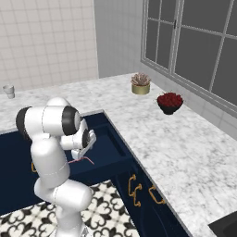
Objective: Take a straw from the drawer in front and place it inside the glass cup on the dining counter.
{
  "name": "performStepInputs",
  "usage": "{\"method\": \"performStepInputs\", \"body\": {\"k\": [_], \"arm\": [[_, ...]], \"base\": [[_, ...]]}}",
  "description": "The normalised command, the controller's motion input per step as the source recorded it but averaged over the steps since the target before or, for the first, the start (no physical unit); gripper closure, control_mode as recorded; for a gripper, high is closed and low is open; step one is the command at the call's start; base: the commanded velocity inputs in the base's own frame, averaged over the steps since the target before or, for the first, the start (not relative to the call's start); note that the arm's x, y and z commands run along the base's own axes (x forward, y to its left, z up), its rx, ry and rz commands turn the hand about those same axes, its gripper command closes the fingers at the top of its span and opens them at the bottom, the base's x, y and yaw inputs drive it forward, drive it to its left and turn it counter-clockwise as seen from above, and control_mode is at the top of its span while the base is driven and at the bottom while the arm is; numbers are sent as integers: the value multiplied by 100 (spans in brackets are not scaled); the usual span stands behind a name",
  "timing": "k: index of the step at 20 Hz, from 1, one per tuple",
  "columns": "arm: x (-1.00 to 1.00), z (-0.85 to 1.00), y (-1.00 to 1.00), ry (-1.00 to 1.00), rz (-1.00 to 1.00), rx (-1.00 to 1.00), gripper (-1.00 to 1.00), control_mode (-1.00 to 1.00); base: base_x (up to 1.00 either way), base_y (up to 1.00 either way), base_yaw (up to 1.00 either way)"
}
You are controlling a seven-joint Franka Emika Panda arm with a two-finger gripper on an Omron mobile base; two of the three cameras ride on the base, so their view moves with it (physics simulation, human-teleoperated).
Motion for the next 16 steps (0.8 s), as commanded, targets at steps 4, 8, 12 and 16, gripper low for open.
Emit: {"method": "performStepInputs", "body": {"k": [4, 8, 12, 16], "arm": [[0, -25, 34, 0, -25, 0, -100, -100], [0, -11, 56, 0, -30, -1, -100, -100], [0, -16, 64, 0, -33, 0, -100, -100], [0, -32, 57, 0, -30, -5, -100, -100]], "base": [[0, 0, 0], [0, 0, 0], [0, 0, 0], [0, 0, 0]]}}
